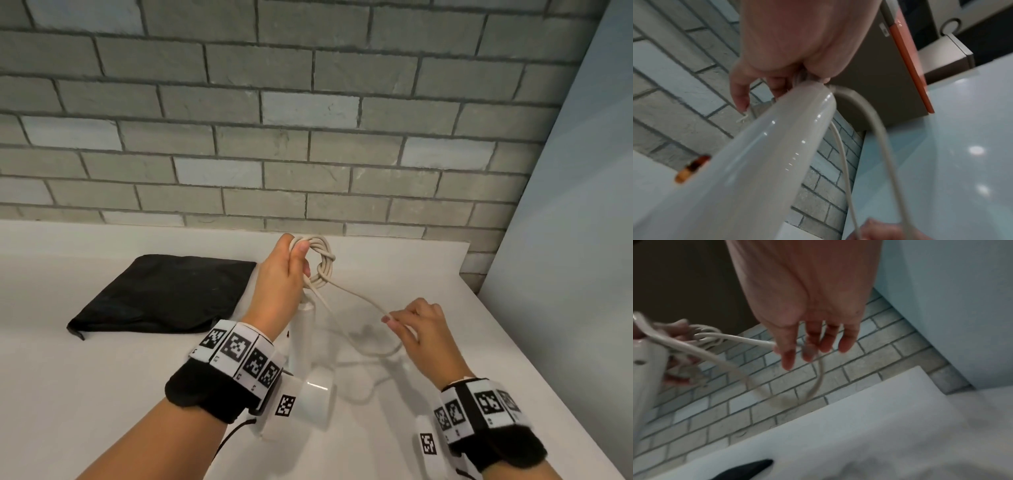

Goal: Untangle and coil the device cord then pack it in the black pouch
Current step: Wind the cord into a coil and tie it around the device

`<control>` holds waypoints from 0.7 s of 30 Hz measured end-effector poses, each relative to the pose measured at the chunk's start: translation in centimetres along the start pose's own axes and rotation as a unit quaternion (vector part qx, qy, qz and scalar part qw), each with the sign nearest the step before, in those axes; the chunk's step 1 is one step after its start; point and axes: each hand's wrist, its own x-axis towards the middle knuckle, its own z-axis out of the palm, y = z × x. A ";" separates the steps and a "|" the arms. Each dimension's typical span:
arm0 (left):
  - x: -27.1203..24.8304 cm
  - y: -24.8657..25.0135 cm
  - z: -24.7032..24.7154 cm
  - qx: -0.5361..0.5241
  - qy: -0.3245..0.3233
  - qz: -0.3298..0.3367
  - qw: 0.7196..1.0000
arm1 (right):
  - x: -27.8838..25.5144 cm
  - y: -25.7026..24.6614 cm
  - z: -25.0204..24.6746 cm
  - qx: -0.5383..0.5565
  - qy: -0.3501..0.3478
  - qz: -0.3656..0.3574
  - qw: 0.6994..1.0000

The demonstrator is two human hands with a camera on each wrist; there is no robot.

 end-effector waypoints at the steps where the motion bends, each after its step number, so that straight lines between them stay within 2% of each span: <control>1: 0.0 0.0 0.1 0.014 0.002 0.009 1.000 | 0.3 -0.7 0.4 0.004 0.000 0.005 1.000; 3: -0.2 0.1 0.2 0.034 0.008 0.028 0.999 | 0.9 -3.0 0.6 0.064 0.023 0.006 0.998; 5: -0.3 0.1 0.2 0.041 0.016 0.038 0.998 | 1.1 -6.5 0.1 0.187 0.055 -0.023 0.980; 7: -0.1 0.0 0.2 0.048 0.021 0.049 0.997 | 1.2 -10.3 -0.5 0.272 -0.013 -0.055 0.961; 9: -0.1 -0.2 0.3 0.058 0.021 0.055 0.997 | 1.1 -12.7 -0.1 0.234 -0.120 -0.086 0.961; 10: -0.1 -0.2 0.2 0.059 0.022 0.055 0.996 | 1.0 -13.2 0.2 0.223 -0.139 -0.096 0.960; 13: -0.1 -0.4 -0.4 0.043 0.024 0.044 0.998 | 1.0 -12.3 0.4 0.262 -0.130 -0.090 0.952; 19: -0.4 -0.2 -0.5 0.045 0.048 0.042 0.997 | -0.4 -6.6 -2.0 0.293 -0.160 -0.066 0.940; 21: 0.1 -0.2 -1.1 0.026 0.065 0.000 0.998 | -1.0 -5.5 -3.3 0.311 -0.159 -0.046 0.936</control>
